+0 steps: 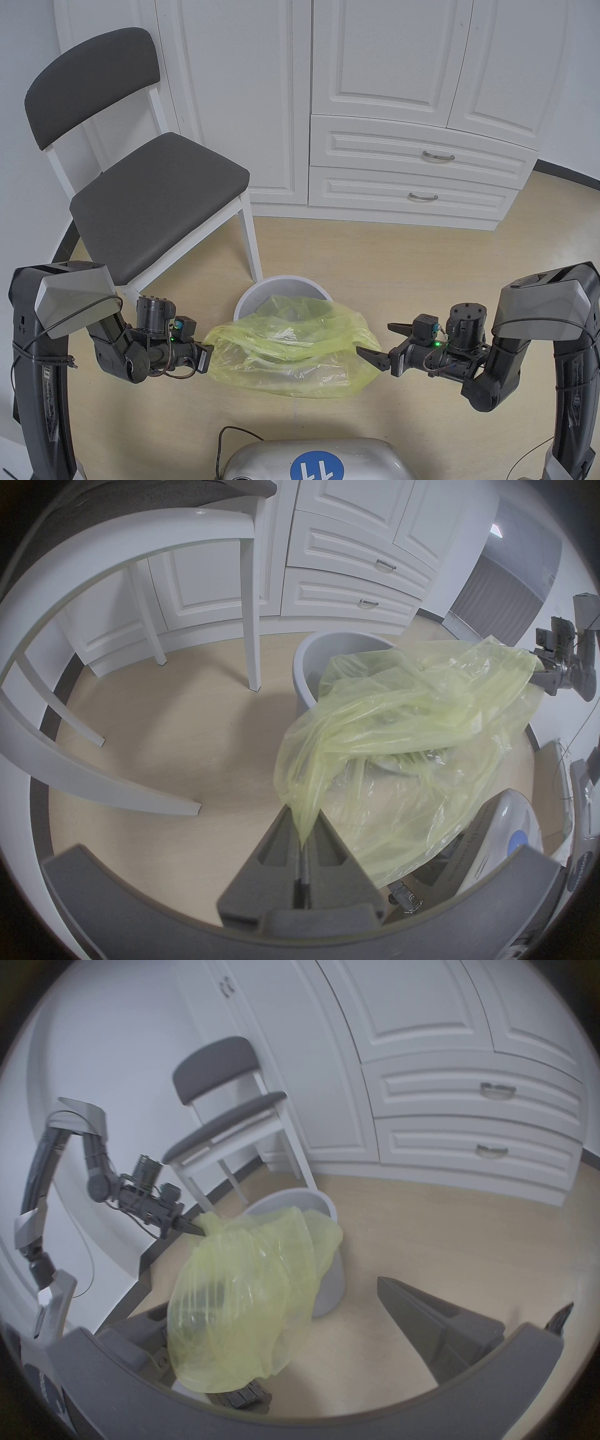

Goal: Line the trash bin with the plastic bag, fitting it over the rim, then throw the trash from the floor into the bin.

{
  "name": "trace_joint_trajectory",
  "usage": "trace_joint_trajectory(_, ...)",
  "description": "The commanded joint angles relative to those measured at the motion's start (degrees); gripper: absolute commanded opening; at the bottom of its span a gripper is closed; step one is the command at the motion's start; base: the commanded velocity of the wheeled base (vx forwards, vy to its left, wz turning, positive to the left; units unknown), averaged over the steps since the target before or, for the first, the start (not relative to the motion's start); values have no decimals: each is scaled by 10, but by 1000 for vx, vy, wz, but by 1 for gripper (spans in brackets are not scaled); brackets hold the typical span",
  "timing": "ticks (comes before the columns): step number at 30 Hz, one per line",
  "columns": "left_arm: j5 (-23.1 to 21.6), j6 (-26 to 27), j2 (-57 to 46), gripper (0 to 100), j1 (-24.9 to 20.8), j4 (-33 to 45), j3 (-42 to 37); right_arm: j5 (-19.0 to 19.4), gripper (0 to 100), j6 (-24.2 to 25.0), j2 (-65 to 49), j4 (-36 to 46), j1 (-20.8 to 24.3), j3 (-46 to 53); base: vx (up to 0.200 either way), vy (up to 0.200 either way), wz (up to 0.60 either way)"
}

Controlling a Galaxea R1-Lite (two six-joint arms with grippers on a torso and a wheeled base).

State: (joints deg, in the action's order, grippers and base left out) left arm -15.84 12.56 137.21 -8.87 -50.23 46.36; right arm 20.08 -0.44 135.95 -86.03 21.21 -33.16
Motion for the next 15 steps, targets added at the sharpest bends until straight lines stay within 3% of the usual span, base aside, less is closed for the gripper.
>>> trace_joint_trajectory(1, 1, -1, 2, 0, 1, 0, 1, 43, 100, -18, -9, -27, -35, 33, 0, 0, 0)
trace_joint_trajectory(2, 2, 0, 4, 0, 1, 0, 1, 66, 100, -18, -7, -34, -44, 36, 0, 0, 0)
trace_joint_trajectory(6, 4, 1, 10, 0, 1, 5, 3, 96, 100, -18, -1, -40, -60, 40, 0, 0, 0)
trace_joint_trajectory(15, 8, 1, 25, 0, 11, 8, 18, 110, 100, -20, -4, -40, -78, 42, 0, 0, 0)
